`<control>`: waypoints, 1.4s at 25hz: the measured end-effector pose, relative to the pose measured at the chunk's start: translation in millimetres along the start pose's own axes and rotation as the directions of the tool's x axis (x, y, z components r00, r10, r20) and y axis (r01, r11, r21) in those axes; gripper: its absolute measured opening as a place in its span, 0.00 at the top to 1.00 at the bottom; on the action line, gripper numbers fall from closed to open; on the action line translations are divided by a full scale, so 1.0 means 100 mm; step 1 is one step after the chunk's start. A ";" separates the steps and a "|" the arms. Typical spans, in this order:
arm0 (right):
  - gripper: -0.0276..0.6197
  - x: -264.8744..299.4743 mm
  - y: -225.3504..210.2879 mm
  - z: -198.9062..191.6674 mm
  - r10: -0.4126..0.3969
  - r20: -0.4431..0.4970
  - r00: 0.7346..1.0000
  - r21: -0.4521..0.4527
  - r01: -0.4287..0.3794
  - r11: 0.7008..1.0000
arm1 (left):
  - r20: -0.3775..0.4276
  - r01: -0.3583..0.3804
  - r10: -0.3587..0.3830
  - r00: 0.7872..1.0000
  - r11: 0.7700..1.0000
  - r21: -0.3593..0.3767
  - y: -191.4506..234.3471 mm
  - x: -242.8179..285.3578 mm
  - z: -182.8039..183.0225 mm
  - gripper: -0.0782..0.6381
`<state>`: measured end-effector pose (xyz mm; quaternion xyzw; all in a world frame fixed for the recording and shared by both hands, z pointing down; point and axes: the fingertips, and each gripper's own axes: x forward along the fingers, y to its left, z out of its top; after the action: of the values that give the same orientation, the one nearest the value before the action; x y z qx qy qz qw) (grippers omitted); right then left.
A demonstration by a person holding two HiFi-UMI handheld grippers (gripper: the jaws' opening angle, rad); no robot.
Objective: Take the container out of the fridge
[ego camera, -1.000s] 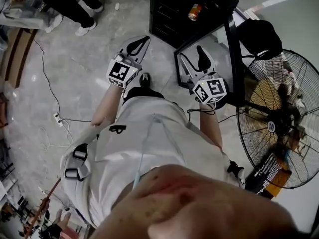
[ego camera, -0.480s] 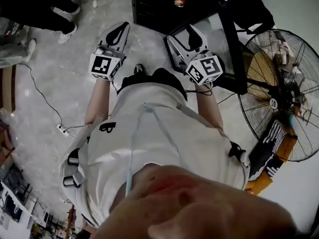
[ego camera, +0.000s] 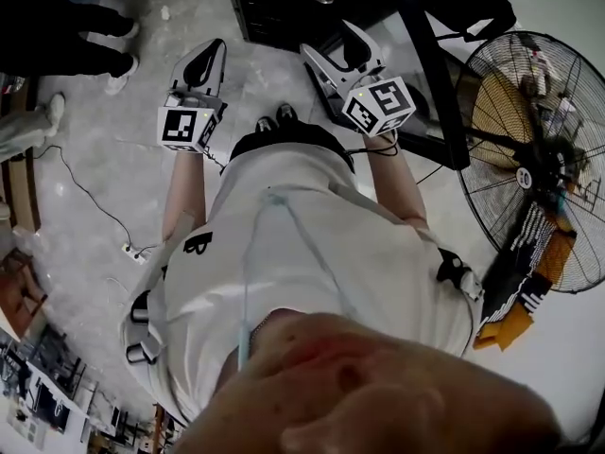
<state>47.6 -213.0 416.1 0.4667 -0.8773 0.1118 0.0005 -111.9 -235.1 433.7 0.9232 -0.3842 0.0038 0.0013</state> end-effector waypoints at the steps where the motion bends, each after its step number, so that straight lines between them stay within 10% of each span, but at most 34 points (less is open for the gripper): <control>1: 0.47 0.02 -0.04 0.03 -0.001 0.006 1.000 0.007 0.001 1.000 | 0.000 0.001 -0.001 1.000 1.000 0.003 0.00 0.04 0.01 0.88; 19: 0.47 0.29 -0.41 0.14 0.074 0.015 0.997 0.027 -0.075 0.997 | 0.005 -0.048 0.048 0.999 0.999 0.001 -0.01 0.37 0.05 0.88; 35: 0.47 0.83 -0.60 0.25 0.034 -0.108 0.994 -0.271 -0.062 0.961 | -0.004 -0.029 0.029 1.000 1.000 -0.005 0.08 0.40 0.05 0.88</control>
<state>52.9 -317.9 412.0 0.4345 -0.8942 0.0133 0.1072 -89.2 -269.2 429.5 0.9175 -0.3978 0.0047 0.0042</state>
